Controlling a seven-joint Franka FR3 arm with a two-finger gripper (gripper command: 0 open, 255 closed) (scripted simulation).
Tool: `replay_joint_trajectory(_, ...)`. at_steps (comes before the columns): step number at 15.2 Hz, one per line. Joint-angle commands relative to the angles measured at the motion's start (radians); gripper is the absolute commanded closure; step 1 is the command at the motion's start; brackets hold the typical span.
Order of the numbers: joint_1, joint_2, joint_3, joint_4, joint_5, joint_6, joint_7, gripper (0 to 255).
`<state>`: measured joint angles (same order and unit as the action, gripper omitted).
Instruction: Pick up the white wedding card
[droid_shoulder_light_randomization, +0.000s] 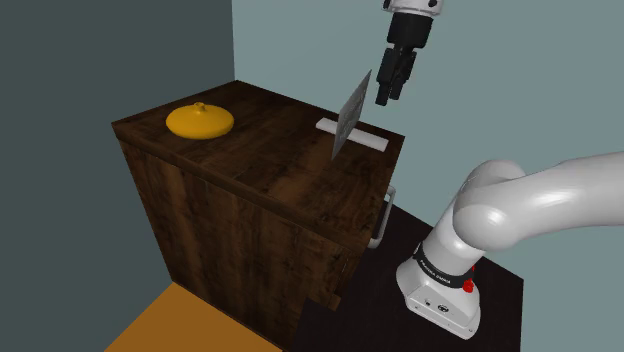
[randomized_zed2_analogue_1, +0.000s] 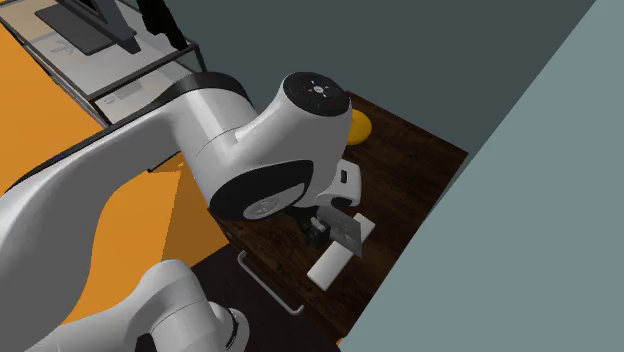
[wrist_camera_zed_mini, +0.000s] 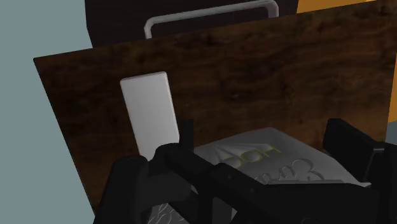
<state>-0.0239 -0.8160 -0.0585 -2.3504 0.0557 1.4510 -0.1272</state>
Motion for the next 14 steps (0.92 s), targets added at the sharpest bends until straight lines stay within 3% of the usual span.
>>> replay_joint_trajectory(1, 0.0, 0.0, 0.0, 0.0, 0.0, 0.0, 0.0, 0)
replay_joint_trajectory(6, -0.157, -0.009, 0.245, 0.055, 0.139, -0.036, 0.596, 0)
replay_joint_trajectory(11, -0.345, 0.088, 0.484, 0.205, 0.237, -0.055, 1.191, 0)
replay_joint_trajectory(12, -0.374, 0.107, 0.516, 0.231, 0.246, -0.058, 1.271, 0)
replay_joint_trajectory(14, -0.372, 0.098, 0.521, 0.198, 0.251, -0.034, 1.267, 0)
